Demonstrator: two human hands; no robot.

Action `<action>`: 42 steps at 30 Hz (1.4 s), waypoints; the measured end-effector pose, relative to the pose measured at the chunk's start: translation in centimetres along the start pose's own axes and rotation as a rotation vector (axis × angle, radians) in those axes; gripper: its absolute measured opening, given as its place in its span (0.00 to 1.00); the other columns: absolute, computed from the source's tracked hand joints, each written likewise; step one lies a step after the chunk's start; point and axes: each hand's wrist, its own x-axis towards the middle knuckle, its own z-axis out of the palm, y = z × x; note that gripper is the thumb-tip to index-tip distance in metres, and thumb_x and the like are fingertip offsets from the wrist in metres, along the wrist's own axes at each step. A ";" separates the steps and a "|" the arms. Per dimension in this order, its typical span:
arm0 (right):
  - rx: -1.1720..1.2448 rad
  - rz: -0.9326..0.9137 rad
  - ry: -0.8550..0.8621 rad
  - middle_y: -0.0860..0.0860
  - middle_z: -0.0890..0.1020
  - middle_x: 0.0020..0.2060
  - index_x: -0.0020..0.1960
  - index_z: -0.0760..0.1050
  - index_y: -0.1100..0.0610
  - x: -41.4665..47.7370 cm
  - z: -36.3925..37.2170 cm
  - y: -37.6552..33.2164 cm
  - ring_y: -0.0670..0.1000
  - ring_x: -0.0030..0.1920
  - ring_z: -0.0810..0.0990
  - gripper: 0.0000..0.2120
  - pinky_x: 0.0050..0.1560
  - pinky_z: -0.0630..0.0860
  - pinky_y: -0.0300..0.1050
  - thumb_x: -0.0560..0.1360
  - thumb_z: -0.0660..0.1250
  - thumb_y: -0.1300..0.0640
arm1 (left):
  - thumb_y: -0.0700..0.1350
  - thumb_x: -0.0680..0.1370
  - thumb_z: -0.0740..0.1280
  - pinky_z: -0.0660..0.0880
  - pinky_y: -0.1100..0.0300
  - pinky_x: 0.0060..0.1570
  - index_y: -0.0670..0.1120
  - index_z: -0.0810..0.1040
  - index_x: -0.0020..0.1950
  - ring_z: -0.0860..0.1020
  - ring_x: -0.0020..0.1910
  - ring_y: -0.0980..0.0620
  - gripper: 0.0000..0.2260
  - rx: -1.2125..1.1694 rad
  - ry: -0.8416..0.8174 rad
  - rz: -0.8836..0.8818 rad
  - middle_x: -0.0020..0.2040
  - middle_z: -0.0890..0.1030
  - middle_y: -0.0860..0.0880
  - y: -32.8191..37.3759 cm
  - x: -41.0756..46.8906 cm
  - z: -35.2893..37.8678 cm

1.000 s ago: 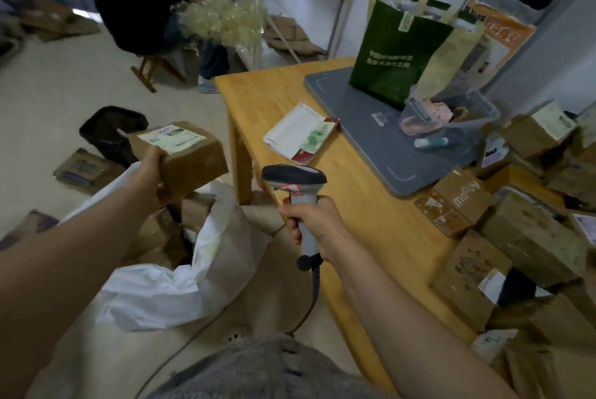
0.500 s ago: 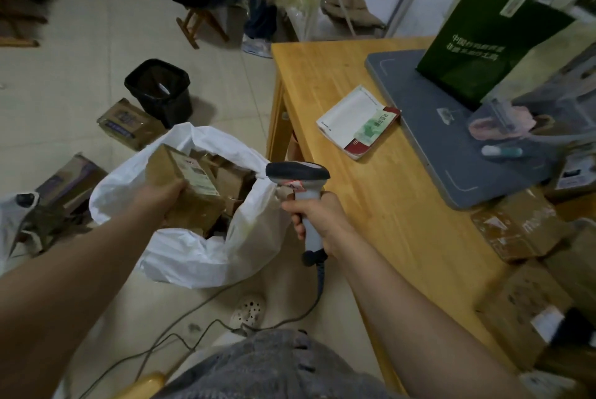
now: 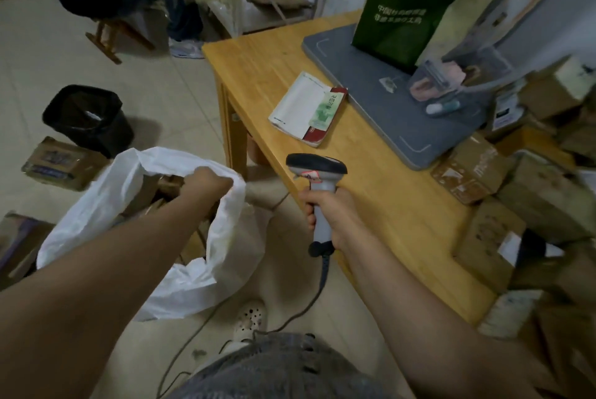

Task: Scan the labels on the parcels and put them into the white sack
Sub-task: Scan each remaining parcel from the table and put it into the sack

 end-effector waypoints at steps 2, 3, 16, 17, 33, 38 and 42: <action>0.064 -0.027 0.057 0.53 0.74 0.24 0.37 0.74 0.62 -0.5 -1.2 0.0 0.49 0.21 0.70 0.07 0.23 0.69 0.39 0.73 0.70 0.65 | 0.52 0.73 0.67 0.76 0.45 0.53 0.39 0.73 0.52 0.77 0.54 0.37 0.18 0.048 0.017 0.117 0.49 0.76 0.39 3.1 -1.2 1.1; 0.103 -0.047 0.088 0.54 0.73 0.24 0.36 0.73 0.62 -0.8 -2.0 -0.1 0.49 0.21 0.70 0.09 0.23 0.69 0.39 0.73 0.71 0.65 | 0.52 0.73 0.67 0.76 0.44 0.55 0.40 0.72 0.55 0.76 0.54 0.37 0.19 0.044 0.021 0.197 0.52 0.74 0.40 4.7 -2.1 1.8; 0.462 -0.203 0.519 0.50 0.74 0.19 0.33 0.74 0.61 -7.2 -16.9 4.3 0.47 0.19 0.72 0.12 0.22 0.70 0.38 0.73 0.72 0.61 | 0.44 0.77 0.67 0.68 0.54 0.64 0.45 0.65 0.74 0.68 0.69 0.45 0.26 0.576 -0.312 1.144 0.71 0.67 0.43 18.3 -15.9 18.8; 0.473 -0.191 0.548 0.50 0.75 0.20 0.33 0.74 0.61 -7.7 -18.0 4.9 0.47 0.20 0.72 0.12 0.22 0.71 0.38 0.73 0.72 0.61 | 0.43 0.77 0.66 0.68 0.55 0.62 0.44 0.67 0.73 0.69 0.67 0.45 0.24 0.642 -0.351 1.220 0.70 0.69 0.43 19.0 -17.2 20.3; 0.588 -0.043 0.669 0.53 0.72 0.22 0.32 0.71 0.61 -9.2 -25.2 10.7 0.49 0.21 0.70 0.13 0.22 0.69 0.39 0.74 0.69 0.65 | 0.48 0.80 0.61 0.54 0.55 0.73 0.46 0.60 0.76 0.59 0.75 0.48 0.25 1.282 -0.595 1.651 0.76 0.60 0.45 20.0 -19.9 31.0; 0.575 -0.048 0.614 0.51 0.76 0.23 0.36 0.75 0.60 -8.5 -24.9 10.9 0.48 0.23 0.73 0.09 0.23 0.72 0.38 0.74 0.71 0.62 | 0.53 0.81 0.59 0.54 0.60 0.72 0.49 0.58 0.78 0.58 0.76 0.51 0.26 1.214 -0.603 1.494 0.79 0.55 0.51 17.7 -16.7 26.1; 0.557 -0.046 0.600 0.50 0.75 0.20 0.33 0.75 0.61 -7.8 -24.4 11.2 0.48 0.21 0.73 0.11 0.22 0.72 0.38 0.73 0.71 0.62 | 0.66 0.70 0.51 0.74 0.59 0.54 0.46 0.82 0.59 0.78 0.58 0.49 0.33 0.963 -0.510 1.390 0.66 0.77 0.49 14.1 -14.4 20.3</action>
